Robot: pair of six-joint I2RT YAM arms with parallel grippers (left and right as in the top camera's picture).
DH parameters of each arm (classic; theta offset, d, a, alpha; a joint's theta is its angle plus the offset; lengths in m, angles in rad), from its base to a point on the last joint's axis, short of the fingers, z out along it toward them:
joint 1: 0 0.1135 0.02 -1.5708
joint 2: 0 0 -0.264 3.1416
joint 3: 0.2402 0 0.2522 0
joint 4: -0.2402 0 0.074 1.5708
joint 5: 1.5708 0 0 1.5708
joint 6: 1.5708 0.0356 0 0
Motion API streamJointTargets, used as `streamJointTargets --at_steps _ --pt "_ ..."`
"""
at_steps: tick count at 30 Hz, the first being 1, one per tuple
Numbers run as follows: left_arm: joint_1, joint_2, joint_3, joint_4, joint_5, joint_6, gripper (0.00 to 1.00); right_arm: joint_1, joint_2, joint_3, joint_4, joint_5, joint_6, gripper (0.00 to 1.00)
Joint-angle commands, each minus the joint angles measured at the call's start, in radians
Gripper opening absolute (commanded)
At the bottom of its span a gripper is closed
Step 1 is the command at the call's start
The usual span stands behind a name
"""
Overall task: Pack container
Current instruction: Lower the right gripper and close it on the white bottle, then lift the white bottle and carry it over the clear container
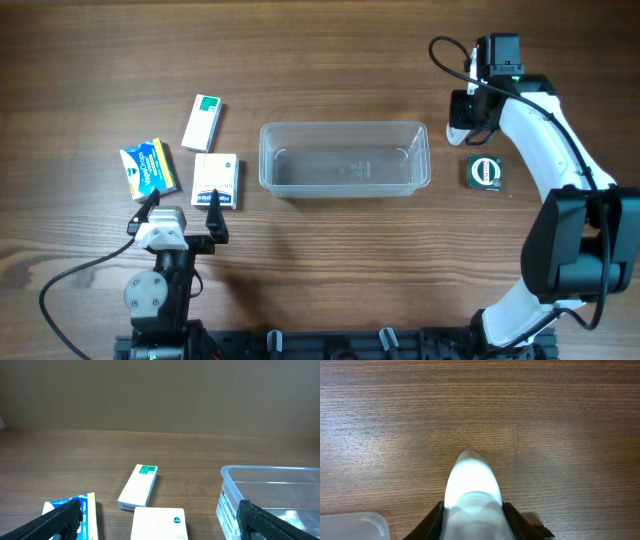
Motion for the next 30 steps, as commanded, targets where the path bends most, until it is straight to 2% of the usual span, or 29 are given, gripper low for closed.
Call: streamJointTargets --at_steps 1,15,30 --pt "0.000 -0.007 -0.005 -0.004 0.012 0.015 1.00 0.005 -0.101 0.023 -0.010 0.002 0.006 0.27" --pt "0.000 -0.007 -0.005 -0.004 0.012 0.015 1.00 0.077 -0.425 0.024 -0.234 -0.059 0.117 0.26" --pt "0.000 -0.007 -0.005 -0.005 0.012 0.015 1.00 0.328 -0.476 0.023 -0.286 -0.069 0.286 0.24"
